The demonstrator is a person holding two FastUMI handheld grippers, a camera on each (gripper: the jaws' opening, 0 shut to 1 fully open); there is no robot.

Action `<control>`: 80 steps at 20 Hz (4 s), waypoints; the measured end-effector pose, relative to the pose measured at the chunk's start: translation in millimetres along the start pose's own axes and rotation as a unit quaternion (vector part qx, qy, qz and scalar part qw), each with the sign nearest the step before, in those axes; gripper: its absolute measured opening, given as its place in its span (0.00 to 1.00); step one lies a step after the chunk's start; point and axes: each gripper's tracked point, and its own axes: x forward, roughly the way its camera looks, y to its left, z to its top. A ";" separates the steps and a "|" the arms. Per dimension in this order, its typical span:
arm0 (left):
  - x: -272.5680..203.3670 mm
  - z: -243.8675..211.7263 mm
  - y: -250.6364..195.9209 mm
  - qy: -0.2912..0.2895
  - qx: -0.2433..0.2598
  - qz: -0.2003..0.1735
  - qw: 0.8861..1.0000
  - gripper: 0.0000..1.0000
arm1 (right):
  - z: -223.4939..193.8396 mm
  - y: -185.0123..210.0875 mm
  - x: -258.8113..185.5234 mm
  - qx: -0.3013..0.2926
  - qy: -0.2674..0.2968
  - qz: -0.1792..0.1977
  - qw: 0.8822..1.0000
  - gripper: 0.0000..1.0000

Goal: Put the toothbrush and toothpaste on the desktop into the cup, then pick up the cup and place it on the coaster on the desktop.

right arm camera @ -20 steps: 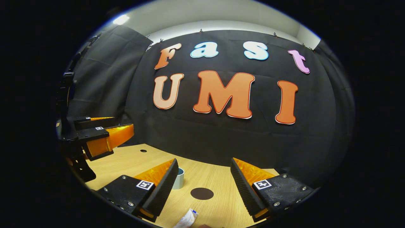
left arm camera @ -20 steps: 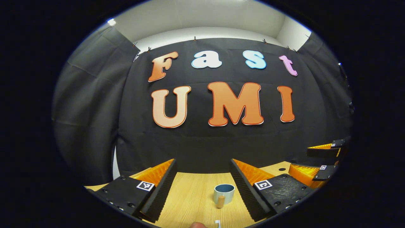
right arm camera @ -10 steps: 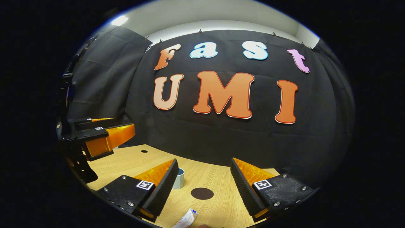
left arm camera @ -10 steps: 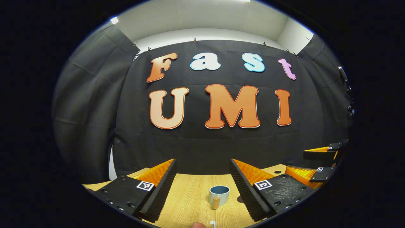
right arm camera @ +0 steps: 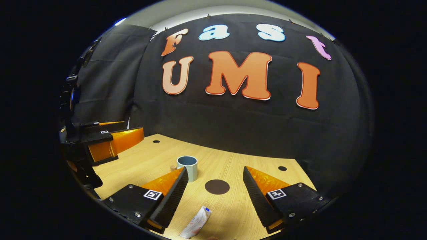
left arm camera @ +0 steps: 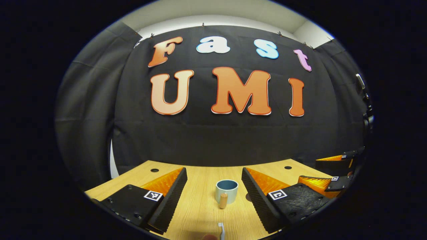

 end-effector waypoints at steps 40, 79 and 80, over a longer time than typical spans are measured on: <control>-20.6 -185.5 -17.4 0.588 -0.062 0.000 0.806 0.24 | -201.9 69.0 8.5 0.168 0.430 0.079 0.883 0.23; 77.0 -85.5 17.0 0.107 -0.014 -0.023 0.994 0.07 | -78.0 45.4 30.6 0.094 0.165 0.069 0.979 0.08; 79.7 -79.9 21.4 0.093 -0.012 -0.019 0.995 0.07 | -73.0 43.0 31.4 0.090 0.154 0.065 0.982 0.08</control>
